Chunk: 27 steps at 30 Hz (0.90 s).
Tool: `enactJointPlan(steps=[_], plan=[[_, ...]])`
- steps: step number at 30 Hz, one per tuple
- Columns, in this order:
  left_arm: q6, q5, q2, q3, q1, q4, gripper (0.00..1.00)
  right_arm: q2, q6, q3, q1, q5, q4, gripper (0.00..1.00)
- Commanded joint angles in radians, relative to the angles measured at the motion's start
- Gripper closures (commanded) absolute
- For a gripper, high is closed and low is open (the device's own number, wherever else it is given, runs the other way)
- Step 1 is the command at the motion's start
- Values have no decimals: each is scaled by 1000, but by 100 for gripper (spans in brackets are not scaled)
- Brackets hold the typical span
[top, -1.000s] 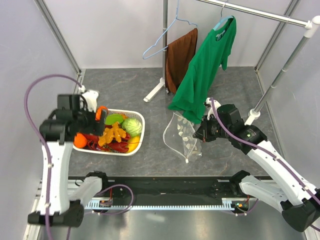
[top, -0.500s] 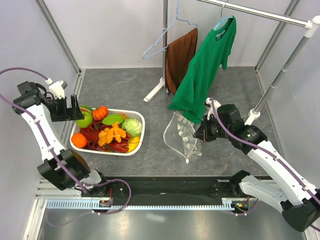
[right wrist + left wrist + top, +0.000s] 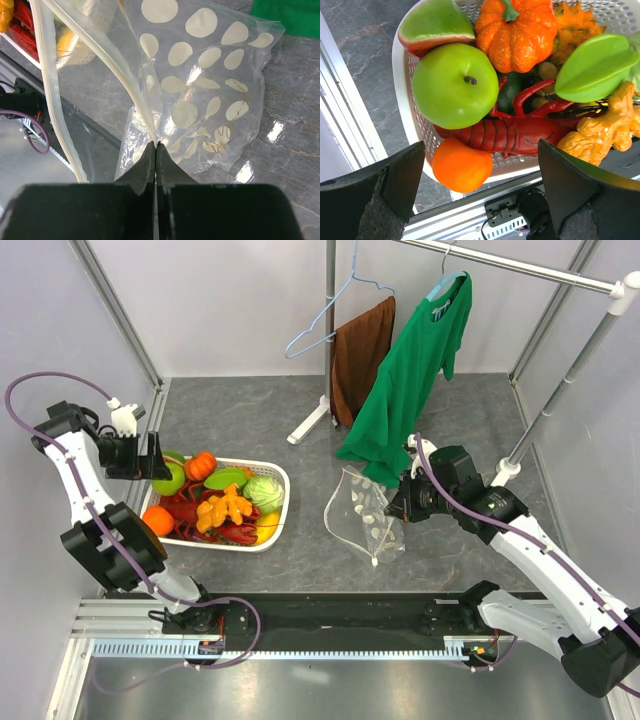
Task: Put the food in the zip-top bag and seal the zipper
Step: Pick up the fake fruit from the bin.
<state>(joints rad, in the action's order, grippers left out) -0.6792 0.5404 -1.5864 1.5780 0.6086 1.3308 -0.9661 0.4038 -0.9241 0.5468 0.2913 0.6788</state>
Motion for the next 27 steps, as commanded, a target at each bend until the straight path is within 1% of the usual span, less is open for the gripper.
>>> enactJointPlan(steps=[1,4,10,15,23,27], plan=[[-17,-45,-4,7,-36,-65,0,3,-3,-25,-2,6,-50,100],[13,-91,-10,-25,-64,-126,0,12,3,-9,-2,9,-51,100],[75,-189,-56,-47,-127,-180,3,17,0,-12,-2,6,-45,100],[87,-207,-63,-64,-161,-203,4,15,-2,-13,-2,2,-42,100],[113,-249,-69,-108,-165,-240,5,7,0,-13,-2,8,-45,100],[125,-260,-69,-116,-167,-263,4,6,0,-15,-2,11,-47,100]])
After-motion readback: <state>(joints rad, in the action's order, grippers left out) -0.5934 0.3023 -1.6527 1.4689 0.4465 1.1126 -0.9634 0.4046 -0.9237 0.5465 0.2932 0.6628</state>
